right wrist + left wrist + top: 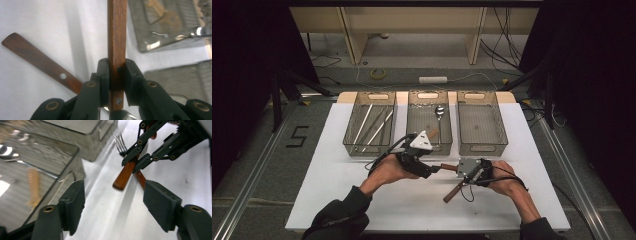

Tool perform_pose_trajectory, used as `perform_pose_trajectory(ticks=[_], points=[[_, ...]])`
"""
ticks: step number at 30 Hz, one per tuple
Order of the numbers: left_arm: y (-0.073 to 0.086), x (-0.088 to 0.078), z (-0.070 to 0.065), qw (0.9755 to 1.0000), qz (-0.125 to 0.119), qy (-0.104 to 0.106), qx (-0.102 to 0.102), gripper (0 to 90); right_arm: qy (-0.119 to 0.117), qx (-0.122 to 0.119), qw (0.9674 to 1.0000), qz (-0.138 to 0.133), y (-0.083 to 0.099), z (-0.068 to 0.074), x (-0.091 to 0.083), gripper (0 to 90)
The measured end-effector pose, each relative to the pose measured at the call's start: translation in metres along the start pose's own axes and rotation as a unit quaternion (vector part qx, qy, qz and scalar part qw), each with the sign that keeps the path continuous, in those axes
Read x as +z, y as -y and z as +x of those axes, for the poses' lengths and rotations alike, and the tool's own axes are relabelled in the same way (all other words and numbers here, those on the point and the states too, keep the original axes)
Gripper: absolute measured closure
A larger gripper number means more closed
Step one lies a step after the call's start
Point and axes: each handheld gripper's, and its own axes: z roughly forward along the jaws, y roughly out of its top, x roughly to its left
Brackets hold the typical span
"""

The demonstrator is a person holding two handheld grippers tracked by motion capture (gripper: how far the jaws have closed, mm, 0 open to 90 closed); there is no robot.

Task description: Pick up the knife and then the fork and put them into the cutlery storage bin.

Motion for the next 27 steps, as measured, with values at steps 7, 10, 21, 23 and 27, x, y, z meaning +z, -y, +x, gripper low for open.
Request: perform_pose_trajectory(ticks=[7, 10, 21, 23, 27], points=[[0.024, -0.033, 0.001, 0.9972, -0.055, -0.026, -0.044, 27.7, 0.01, 0.043, 0.999, -0.011, 0.001, -0.007, -0.009, 77.1], [0.037, -0.043, 0.003, 0.9952, -0.068, -0.036, -0.06, 26.4, 0.014, 0.068, 0.9974, -0.019, 0.0, -0.009, -0.013, 77.1], [0.082, -0.079, 0.002, 0.9841, -0.126, -0.079, -0.098, 22.4, 0.023, 0.143, 0.9882, -0.049, 0.002, -0.022, -0.031, 77.0], [0.089, -0.085, 0.001, 0.9826, -0.133, -0.082, -0.101, 22.4, 0.024, 0.155, 0.9863, -0.051, 0.003, -0.023, -0.033, 77.0], [0.102, -0.096, -0.003, 0.9783, -0.142, -0.096, -0.117, 22.3, 0.023, 0.18, 0.9815, -0.06, 0.005, -0.029, -0.037, 77.0]])
